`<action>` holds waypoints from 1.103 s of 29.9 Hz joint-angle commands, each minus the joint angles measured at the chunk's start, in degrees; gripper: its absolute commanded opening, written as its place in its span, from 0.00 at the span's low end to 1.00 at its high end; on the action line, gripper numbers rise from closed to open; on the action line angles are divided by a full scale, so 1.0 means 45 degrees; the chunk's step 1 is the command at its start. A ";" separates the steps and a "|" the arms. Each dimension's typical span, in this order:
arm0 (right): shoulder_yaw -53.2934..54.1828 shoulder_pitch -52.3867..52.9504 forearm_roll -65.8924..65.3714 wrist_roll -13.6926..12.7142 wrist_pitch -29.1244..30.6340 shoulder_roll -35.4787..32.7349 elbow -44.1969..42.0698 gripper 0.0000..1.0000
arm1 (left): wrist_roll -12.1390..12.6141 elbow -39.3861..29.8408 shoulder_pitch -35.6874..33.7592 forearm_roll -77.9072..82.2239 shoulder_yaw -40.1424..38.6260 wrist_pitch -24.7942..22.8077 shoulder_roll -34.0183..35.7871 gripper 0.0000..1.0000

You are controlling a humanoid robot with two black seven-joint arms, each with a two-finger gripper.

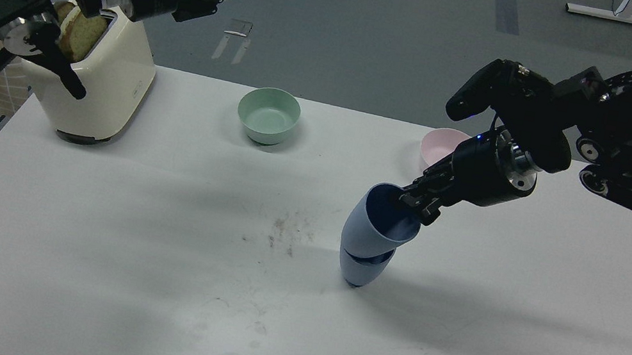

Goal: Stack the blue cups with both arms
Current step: 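Carry the cup with the right gripper and lower it into the standing cup, then open the right gripper and raise it away from the stacked cups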

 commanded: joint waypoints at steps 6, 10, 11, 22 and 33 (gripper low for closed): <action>-0.0365 -0.0174 0.0018 0.0001 0.0001 0.0101 -0.0128 0.11 | -0.0008 0.0000 0.0022 0.0019 -0.0006 0.0000 -0.0022 0.92; -0.0385 -0.0174 0.0018 0.0001 0.0001 0.0101 -0.0128 0.31 | -0.0008 0.0000 0.0022 0.0019 0.0013 0.0000 -0.0002 0.92; -0.0385 -0.0174 0.0018 0.0001 0.0001 0.0101 -0.0128 0.32 | -0.0008 0.0000 0.0022 0.0019 0.0013 0.0000 -0.0002 0.92; 0.0121 0.0293 0.0930 0.0001 0.0001 -0.0522 -0.0712 0.98 | -0.0008 0.0000 0.0003 0.0019 0.0033 0.0000 0.0231 0.92; 0.2757 -0.0481 0.7821 0.0001 0.0001 -0.2962 -0.3582 1.00 | -0.0105 0.0059 0.0022 -0.0215 -0.0045 0.0000 0.0096 0.92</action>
